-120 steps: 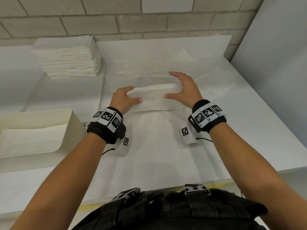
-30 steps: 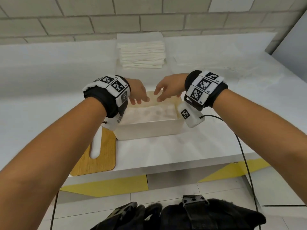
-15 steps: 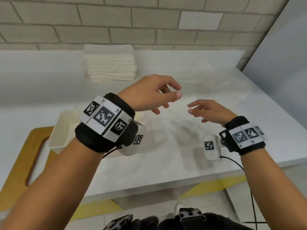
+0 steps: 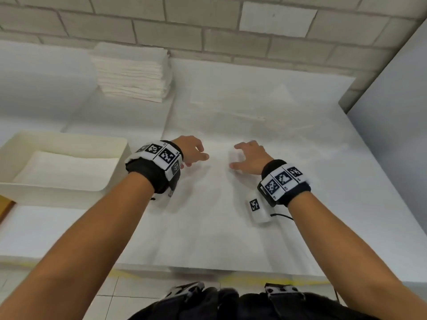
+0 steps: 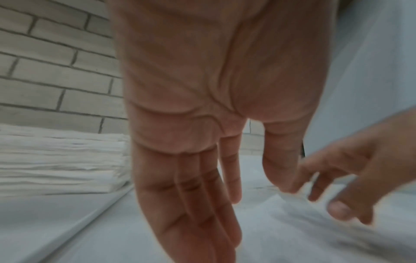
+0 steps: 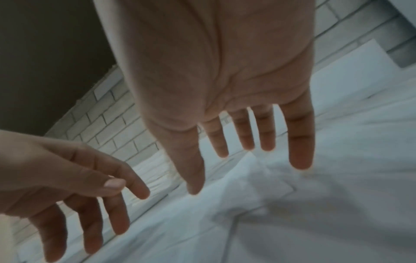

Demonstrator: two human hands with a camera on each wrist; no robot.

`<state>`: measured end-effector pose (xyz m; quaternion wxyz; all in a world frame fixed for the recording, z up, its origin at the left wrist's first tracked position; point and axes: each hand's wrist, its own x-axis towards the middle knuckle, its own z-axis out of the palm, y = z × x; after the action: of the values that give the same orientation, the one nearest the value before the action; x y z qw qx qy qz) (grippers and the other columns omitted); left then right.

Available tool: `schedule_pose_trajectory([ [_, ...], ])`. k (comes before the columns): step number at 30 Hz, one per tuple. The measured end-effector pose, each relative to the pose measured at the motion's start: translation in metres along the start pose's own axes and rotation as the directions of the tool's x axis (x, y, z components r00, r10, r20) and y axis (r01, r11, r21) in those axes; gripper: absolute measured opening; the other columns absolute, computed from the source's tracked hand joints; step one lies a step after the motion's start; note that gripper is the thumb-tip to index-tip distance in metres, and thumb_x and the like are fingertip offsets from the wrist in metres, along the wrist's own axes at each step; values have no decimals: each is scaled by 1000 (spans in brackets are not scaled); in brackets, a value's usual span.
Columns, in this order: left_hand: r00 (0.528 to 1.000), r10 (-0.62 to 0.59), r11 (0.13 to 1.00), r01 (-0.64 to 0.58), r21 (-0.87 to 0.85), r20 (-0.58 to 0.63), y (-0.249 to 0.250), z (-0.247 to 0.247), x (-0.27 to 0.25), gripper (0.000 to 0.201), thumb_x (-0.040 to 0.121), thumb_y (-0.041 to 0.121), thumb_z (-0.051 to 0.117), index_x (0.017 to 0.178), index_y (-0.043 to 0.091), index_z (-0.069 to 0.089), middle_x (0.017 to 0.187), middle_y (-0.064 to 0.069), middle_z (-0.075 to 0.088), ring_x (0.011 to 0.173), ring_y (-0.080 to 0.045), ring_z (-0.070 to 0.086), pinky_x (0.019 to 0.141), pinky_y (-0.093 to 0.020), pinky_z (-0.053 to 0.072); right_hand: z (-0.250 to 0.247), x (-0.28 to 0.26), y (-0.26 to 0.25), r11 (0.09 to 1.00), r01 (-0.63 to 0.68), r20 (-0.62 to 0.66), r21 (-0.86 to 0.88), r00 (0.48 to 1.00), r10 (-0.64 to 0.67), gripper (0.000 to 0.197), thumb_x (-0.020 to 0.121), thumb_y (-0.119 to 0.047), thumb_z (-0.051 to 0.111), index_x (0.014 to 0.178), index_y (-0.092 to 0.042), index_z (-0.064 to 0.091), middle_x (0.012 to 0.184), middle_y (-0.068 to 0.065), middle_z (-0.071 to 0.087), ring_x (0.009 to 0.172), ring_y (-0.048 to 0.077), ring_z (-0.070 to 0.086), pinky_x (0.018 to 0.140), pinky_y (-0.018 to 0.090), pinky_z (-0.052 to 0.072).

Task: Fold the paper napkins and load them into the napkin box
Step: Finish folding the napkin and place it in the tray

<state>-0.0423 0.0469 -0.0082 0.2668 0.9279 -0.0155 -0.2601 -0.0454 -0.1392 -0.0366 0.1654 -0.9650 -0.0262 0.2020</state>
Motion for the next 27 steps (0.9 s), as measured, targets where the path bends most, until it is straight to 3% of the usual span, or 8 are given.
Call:
schedule_pose_trajectory([
  [4, 999, -34, 987, 37, 157, -21, 5, 11, 13, 40, 94, 35, 52, 126, 12, 51, 124, -8, 56, 108, -25, 58, 81, -28, 48, -2, 32, -2, 994, 53, 41, -97, 998, -49, 74, 90, -35, 57, 149, -19, 15, 157, 5, 8, 142, 29, 12, 114, 39, 21],
  [7, 998, -51, 978, 55, 199, -22, 3, 15, 19, 39, 94, 35, 51, 127, 14, 51, 131, -6, 52, 119, -25, 51, 92, -29, 43, -5, 48, -1, 989, 13, 44, -149, 999, -7, 80, 85, -38, 63, 148, -19, 18, 150, 11, 23, 138, 32, 21, 109, 42, 31],
  [10, 998, -68, 990, 67, 126, 5, -4, 12, 25, 38, 91, 37, 54, 123, 15, 54, 121, -5, 57, 109, -23, 57, 85, -31, 49, -11, 55, 4, 996, -32, 71, -84, 997, 38, 73, 80, -37, 69, 140, -16, 33, 141, 9, 40, 130, 29, 37, 105, 39, 38],
  [13, 998, -62, 998, 62, 9, 29, -9, 10, 30, 31, 90, 37, 58, 112, 16, 57, 98, -2, 62, 84, -17, 59, 66, -25, 50, -15, 57, 12, 997, -81, 68, 9, 994, 81, 74, 80, -34, 71, 140, -13, 35, 145, 7, 38, 133, 27, 37, 107, 35, 35],
  [16, 999, -39, 998, 42, -57, 38, -10, 6, 34, 22, 90, 37, 57, 102, 18, 58, 85, 2, 62, 74, -13, 57, 63, -23, 48, -17, 55, 20, 990, -108, 52, 90, 993, 103, 68, 81, -28, 70, 139, -11, 39, 139, 8, 43, 127, 26, 42, 99, 31, 40],
  [20, 999, 2, 988, -7, -153, -32, -10, -2, 39, 20, 92, 35, 55, 101, 18, 57, 82, 5, 61, 69, -10, 58, 61, -23, 46, -31, 44, 25, 966, -55, -37, 254, 997, 66, 37, 82, -16, 70, 114, -1, 59, 98, 7, 54, 86, 20, 52, 61, 22, 42],
  [24, 994, 62, 964, -83, -253, -92, -9, -9, 40, 16, 93, 36, 53, 93, 21, 57, 84, 5, 63, 72, -10, 60, 62, -22, 48, -42, 36, 28, 943, -49, -51, 329, 996, 70, 14, 82, -16, 70, 74, -12, 59, 87, 8, 63, 65, 15, 58, 55, 22, 46],
  [27, 996, 90, 960, -92, -266, -19, -8, -6, 38, 21, 94, 38, 50, 85, 21, 57, 85, 3, 65, 71, -10, 61, 62, -22, 47, -44, 29, 27, 958, -90, -80, 272, 990, 115, 19, 78, -17, 74, 76, -10, 56, 84, 9, 63, 72, 22, 61, 60, 24, 48],
])
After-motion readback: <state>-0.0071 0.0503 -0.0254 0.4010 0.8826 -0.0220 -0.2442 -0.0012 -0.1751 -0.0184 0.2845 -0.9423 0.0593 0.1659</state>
